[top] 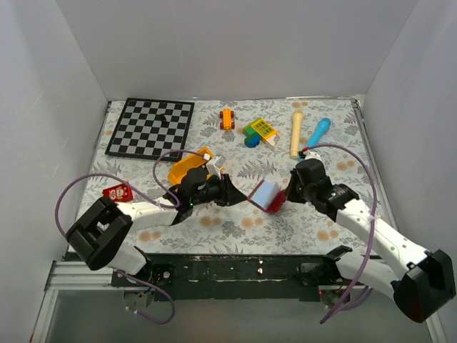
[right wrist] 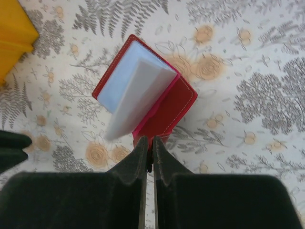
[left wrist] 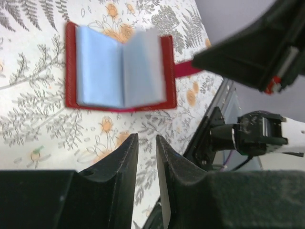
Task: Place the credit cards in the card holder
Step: Close the card holder at the center of the board.
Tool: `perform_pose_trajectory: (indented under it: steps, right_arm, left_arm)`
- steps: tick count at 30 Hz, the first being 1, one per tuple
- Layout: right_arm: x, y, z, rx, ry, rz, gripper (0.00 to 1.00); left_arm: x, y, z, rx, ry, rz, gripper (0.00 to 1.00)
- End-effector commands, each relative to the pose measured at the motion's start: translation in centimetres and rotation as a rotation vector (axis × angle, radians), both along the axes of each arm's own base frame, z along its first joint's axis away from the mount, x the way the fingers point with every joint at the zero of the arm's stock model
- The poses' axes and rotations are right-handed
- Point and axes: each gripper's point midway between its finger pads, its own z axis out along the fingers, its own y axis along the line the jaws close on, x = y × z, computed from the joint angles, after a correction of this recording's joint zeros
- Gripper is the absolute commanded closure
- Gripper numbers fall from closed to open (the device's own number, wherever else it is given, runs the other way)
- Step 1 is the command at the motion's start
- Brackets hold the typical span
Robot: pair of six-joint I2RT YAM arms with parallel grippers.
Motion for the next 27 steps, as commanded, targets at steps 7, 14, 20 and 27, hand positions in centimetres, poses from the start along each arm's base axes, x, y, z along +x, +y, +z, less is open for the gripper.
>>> perform_pose_trajectory:
  steps: [7,14,20,27]
  right_arm:
    - [-4.0,-4.3,-0.8,-0.037,0.027,-0.123,0.99]
    - [-2.8,-3.8,0.8,-0.062,0.015,-0.097,0.99]
    - [-2.2,-2.5,1.4,-0.028,-0.016,-0.038,0.99]
    - [-1.7,-1.8,1.6,-0.029,-0.023,0.007,0.99]
  left_arm:
    - [2.9,-3.7,-4.8,0.123,0.088,-0.070,0.79]
    - [3.1,-3.3,-8.5,0.204,0.143,-0.038,0.81]
    - [3.6,-3.4,-10.1,0.247,0.151,-0.032,0.82]
    - [4.4,-3.5,-10.9,0.270,0.133,-0.010,0.84]
